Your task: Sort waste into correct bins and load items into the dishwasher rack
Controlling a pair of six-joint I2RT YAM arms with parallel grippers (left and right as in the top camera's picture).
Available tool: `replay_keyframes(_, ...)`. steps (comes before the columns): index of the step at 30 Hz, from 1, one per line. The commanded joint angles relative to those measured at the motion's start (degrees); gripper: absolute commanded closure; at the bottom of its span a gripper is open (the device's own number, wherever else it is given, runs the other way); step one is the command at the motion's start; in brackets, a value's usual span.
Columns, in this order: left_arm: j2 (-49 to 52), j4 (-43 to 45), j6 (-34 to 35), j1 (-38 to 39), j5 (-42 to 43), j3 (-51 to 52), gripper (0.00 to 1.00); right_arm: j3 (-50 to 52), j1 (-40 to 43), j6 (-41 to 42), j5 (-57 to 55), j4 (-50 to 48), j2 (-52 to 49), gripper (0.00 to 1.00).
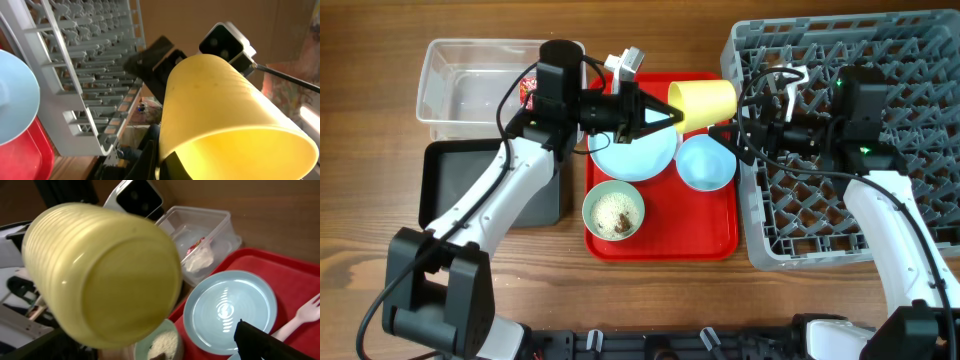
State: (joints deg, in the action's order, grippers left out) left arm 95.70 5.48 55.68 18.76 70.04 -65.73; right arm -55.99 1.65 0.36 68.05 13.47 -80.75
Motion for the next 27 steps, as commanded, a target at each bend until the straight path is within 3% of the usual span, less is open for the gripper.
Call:
replay_keyframes(1,0.4,0.4,0.1,-0.8,8.6,-0.3,0.96,-0.9,-0.2,-5.9,6.6,-3.0,0.0,0.0)
replay_keyframes(5,0.4,0.4,0.1,-0.8,18.0,-0.3,0.96,-0.9,-0.2,-12.0,24.9,-5.8,0.0,0.0)
replay_keyframes(10,0.4,0.3,0.0,-0.5,17.3,-0.3,0.96,-0.9,-0.3,-11.7,24.8,-8.5,0.0,0.0)
replay_keyframes(16,0.4,0.3,0.1,3.0,12.4,-0.3,0.96,-0.9,-0.3,0.1,22.4,-17.2,0.0,0.01)
replay_keyframes(20,0.4,0.3,0.1,3.6,10.8,-0.3,0.96,-0.9,-0.3,1.3,21.9,-17.5,0.0,0.14)
replay_keyframes(25,0.4,0.4,0.1,3.6,9.7,-0.3,0.96,-0.9,-0.3,1.9,21.9,-17.2,0.0,0.2)
replay_keyframes(27,0.4,0.3,0.1,3.6,9.3,-0.3,0.96,-0.9,-0.3,2.7,21.8,-17.3,0.0,0.27)
